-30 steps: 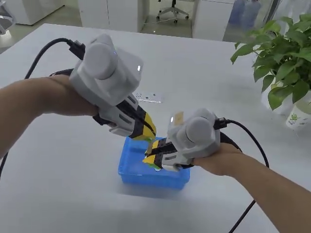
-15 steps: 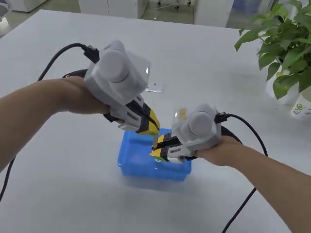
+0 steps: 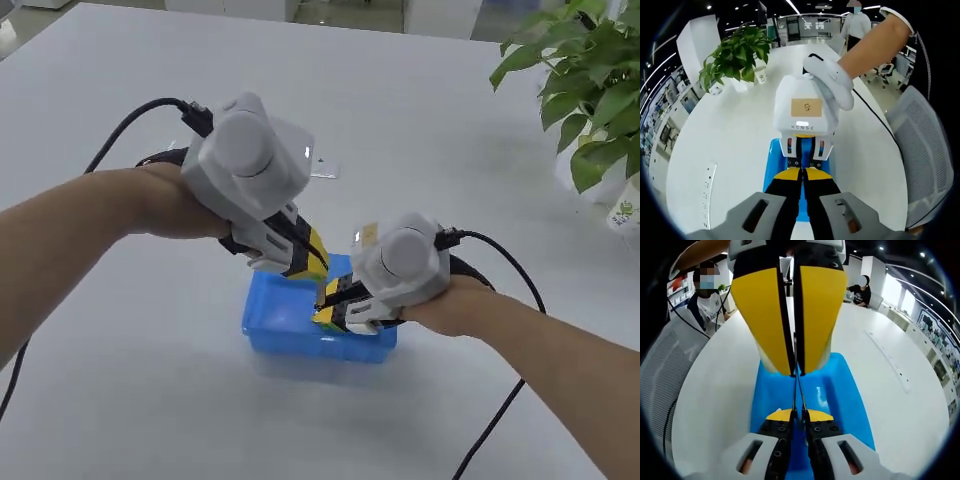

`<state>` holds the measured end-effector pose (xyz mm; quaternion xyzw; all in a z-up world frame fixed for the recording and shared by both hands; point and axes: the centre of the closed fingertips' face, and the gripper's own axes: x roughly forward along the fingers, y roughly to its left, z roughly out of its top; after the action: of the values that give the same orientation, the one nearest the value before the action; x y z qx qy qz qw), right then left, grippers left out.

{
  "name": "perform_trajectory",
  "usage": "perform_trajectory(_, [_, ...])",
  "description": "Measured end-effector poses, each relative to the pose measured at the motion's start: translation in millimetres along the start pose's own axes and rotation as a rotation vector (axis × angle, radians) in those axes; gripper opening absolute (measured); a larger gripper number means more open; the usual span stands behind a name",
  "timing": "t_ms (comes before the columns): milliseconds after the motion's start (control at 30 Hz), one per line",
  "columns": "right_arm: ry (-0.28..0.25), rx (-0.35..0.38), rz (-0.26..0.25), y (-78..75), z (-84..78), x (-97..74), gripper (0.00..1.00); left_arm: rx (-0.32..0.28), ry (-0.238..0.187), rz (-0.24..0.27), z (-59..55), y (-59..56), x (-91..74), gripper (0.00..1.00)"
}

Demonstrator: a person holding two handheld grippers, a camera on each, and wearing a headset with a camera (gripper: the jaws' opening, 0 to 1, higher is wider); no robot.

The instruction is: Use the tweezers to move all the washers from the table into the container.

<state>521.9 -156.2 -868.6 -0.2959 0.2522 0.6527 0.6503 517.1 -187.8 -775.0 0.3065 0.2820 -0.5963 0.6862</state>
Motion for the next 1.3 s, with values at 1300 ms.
perform_trajectory(1300, [-0.058, -0.035, -0.057, 14.6, 31.0, -41.6, 0.09, 0.007, -0.042, 0.008, 18.1, -18.2, -46.2, 0.05])
